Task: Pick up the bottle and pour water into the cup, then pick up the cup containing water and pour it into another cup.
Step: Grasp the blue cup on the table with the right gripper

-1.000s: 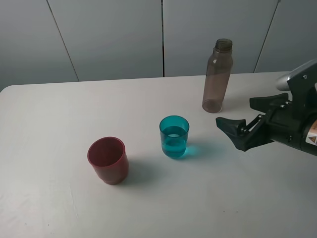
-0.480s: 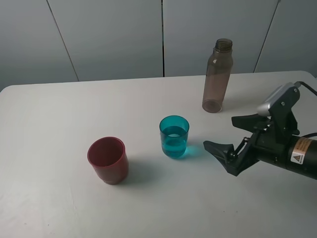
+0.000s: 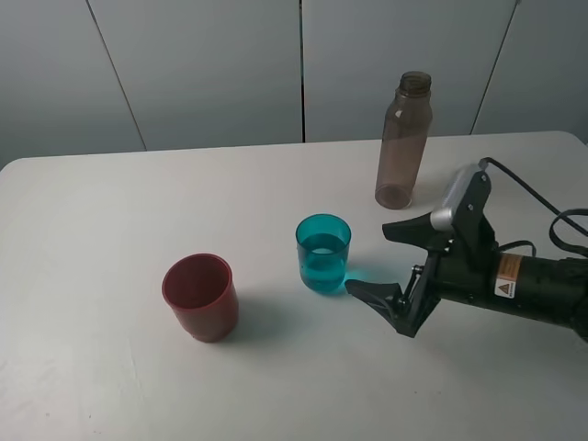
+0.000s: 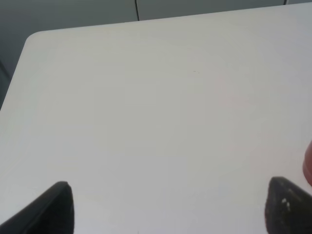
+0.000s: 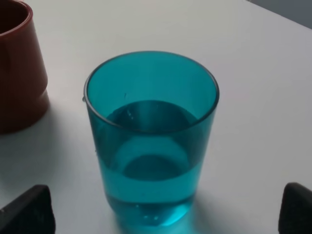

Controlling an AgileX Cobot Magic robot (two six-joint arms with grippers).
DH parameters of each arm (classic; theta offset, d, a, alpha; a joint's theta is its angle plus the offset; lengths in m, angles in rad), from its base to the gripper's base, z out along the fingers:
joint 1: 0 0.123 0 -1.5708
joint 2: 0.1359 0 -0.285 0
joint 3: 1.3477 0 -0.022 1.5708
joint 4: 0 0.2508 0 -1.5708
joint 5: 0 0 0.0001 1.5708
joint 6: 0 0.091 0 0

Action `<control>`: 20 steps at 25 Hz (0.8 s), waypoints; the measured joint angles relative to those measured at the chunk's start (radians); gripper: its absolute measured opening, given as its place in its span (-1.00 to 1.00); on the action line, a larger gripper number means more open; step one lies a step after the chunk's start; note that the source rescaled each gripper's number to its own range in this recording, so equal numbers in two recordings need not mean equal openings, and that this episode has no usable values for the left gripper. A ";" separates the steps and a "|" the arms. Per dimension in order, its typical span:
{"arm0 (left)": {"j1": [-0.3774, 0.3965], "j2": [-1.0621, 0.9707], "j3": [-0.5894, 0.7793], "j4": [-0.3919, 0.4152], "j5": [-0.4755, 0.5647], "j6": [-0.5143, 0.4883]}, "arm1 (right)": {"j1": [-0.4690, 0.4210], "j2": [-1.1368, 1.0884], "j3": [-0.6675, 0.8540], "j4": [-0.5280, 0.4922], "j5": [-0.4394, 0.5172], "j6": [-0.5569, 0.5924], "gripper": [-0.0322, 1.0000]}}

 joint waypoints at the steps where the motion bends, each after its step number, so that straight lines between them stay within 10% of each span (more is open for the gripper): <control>1: 0.000 0.000 0.000 0.000 0.000 0.000 | 0.000 0.010 -0.016 -0.004 -0.002 0.000 0.99; 20: 0.000 0.000 0.000 0.000 0.000 0.000 | 0.002 0.192 -0.241 -0.167 -0.010 0.057 0.99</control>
